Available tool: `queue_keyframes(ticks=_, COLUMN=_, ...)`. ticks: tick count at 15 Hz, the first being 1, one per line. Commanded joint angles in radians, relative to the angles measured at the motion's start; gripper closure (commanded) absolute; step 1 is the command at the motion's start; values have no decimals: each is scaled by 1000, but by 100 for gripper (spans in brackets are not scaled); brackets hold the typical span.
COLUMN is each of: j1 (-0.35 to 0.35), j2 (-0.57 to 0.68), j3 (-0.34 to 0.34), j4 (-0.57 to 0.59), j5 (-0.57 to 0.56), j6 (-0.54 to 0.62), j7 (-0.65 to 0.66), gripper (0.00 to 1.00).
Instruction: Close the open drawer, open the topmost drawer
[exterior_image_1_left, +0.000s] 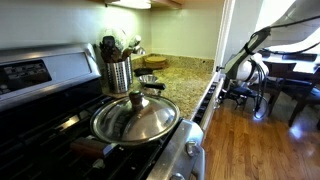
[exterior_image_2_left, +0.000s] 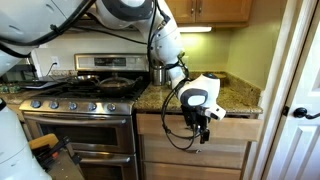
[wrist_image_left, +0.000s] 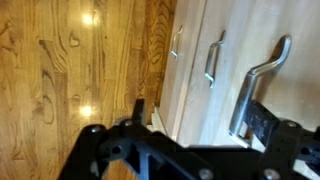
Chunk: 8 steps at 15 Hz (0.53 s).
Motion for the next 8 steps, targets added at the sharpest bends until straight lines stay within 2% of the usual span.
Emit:
queue_keyframes(ticks=1, j1=31, j2=-72, j3=-126, j4=-222, j5=-114, j6=55, j7=-15, gripper=0)
queue_keyframes(ticks=4, j1=41, j2=-63, j3=-202, j4=-325, j5=-204, j6=136, j7=-28, gripper=0)
queue_keyframes(ticks=8, j1=80, j2=-100, j3=-256, j4=-457, j5=-271, j6=285, j7=-33, gripper=0)
